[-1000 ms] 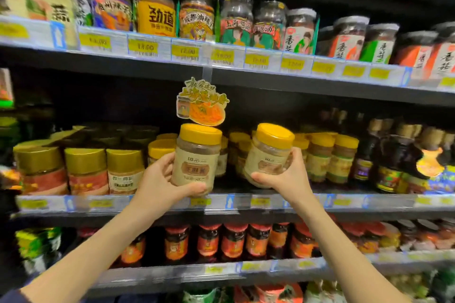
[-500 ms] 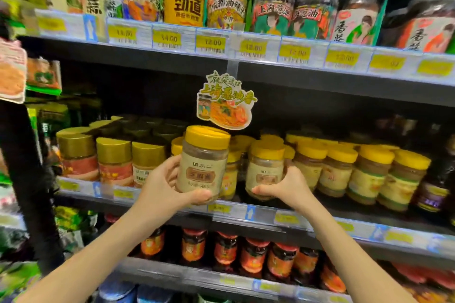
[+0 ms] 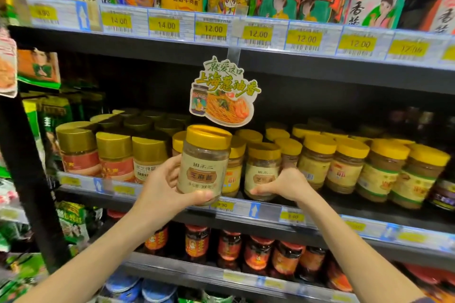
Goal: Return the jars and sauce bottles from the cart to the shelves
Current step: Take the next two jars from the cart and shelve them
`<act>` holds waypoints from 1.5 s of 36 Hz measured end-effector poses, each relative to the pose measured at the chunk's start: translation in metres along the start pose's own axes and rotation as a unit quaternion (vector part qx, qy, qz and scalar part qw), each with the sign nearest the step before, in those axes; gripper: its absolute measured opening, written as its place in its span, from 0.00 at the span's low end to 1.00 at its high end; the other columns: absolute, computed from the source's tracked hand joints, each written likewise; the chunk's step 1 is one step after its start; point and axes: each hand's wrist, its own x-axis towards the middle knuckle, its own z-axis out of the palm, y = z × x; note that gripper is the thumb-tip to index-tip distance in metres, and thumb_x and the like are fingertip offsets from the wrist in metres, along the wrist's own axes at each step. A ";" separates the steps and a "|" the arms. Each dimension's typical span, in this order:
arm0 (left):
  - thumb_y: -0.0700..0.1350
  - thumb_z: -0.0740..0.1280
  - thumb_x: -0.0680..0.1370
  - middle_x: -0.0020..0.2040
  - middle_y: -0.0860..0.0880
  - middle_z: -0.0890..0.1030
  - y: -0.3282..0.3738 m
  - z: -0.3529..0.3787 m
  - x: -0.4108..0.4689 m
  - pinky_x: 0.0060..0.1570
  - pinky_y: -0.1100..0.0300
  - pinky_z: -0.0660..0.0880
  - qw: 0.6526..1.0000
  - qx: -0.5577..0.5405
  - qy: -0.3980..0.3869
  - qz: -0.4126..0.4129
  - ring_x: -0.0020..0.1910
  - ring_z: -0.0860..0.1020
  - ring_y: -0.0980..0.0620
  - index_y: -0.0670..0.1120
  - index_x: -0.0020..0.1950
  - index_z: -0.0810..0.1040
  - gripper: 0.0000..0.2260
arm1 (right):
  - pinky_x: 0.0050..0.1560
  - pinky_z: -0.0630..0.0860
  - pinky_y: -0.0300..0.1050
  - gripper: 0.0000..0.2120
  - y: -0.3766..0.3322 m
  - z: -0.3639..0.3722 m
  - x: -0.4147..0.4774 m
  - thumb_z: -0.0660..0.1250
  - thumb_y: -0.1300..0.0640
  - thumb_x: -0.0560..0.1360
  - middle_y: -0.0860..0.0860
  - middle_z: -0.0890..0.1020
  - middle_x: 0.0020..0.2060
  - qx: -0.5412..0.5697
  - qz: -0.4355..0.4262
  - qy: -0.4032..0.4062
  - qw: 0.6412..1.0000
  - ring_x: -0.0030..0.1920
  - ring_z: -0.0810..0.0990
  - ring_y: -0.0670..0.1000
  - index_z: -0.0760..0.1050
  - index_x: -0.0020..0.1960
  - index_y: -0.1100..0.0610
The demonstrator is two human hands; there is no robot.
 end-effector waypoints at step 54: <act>0.59 0.71 0.68 0.64 0.65 0.71 0.027 0.141 0.014 0.60 0.69 0.71 0.982 0.020 -0.162 0.100 0.63 0.70 0.68 0.57 0.73 0.58 0.37 | 0.49 0.80 0.43 0.38 -0.024 -0.122 -0.044 0.75 0.39 0.53 0.44 0.77 0.52 0.031 -0.181 0.010 0.983 0.52 0.78 0.45 0.71 0.59 0.50</act>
